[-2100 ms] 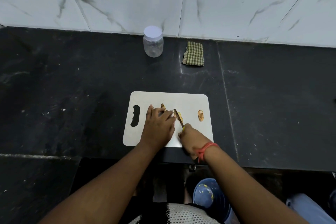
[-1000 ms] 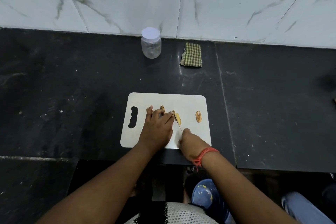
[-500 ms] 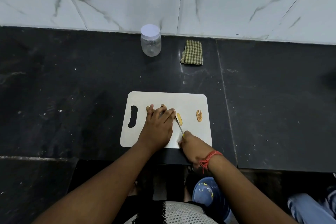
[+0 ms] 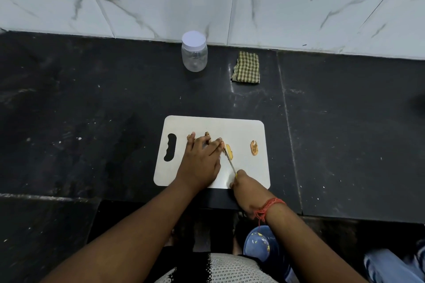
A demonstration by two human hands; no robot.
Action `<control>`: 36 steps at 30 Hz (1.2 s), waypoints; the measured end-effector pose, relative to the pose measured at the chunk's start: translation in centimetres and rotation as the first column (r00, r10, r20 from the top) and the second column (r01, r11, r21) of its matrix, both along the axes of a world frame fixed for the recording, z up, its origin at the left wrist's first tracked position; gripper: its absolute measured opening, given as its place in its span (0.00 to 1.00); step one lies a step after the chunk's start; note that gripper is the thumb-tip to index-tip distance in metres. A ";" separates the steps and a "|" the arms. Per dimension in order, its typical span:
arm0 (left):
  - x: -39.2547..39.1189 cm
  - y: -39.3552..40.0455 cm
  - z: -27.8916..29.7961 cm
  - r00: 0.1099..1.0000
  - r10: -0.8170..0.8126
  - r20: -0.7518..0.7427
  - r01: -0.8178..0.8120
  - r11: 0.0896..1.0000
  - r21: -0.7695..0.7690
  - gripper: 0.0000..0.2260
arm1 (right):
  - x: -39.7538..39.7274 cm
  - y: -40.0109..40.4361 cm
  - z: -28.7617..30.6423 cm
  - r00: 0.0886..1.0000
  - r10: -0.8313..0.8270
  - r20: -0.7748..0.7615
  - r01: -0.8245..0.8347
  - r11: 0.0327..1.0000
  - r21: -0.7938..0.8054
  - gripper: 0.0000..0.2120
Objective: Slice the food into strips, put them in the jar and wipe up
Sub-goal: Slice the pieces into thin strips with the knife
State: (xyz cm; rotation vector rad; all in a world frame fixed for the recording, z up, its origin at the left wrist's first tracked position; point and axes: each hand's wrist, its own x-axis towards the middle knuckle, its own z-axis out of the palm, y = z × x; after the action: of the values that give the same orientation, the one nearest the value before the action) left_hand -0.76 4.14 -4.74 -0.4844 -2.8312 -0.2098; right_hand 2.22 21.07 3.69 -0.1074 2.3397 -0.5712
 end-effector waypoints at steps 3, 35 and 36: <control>0.1 0.0 0.0 1.000 -0.001 0.020 0.001 1.000 -0.011 0.20 | 0.5 0.0 -0.6 0.999 -0.007 0.034 0.005 0.998 0.056 0.09; -0.6 -1.3 1.1 0.993 -0.094 -0.072 0.096 0.995 0.014 0.09 | -0.3 2.6 0.1 0.894 -0.401 0.201 0.448 0.814 -0.369 0.10; -0.7 -1.0 1.4 0.994 -0.093 -0.060 0.094 0.995 0.020 0.10 | -0.4 2.5 0.0 0.897 -0.398 0.194 0.442 0.816 -0.371 0.10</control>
State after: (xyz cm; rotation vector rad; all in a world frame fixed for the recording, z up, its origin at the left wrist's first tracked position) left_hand -1.42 3.17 -3.38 -0.6084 -2.7479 -0.2421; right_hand 1.81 23.60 3.64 0.2570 2.1087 -1.2540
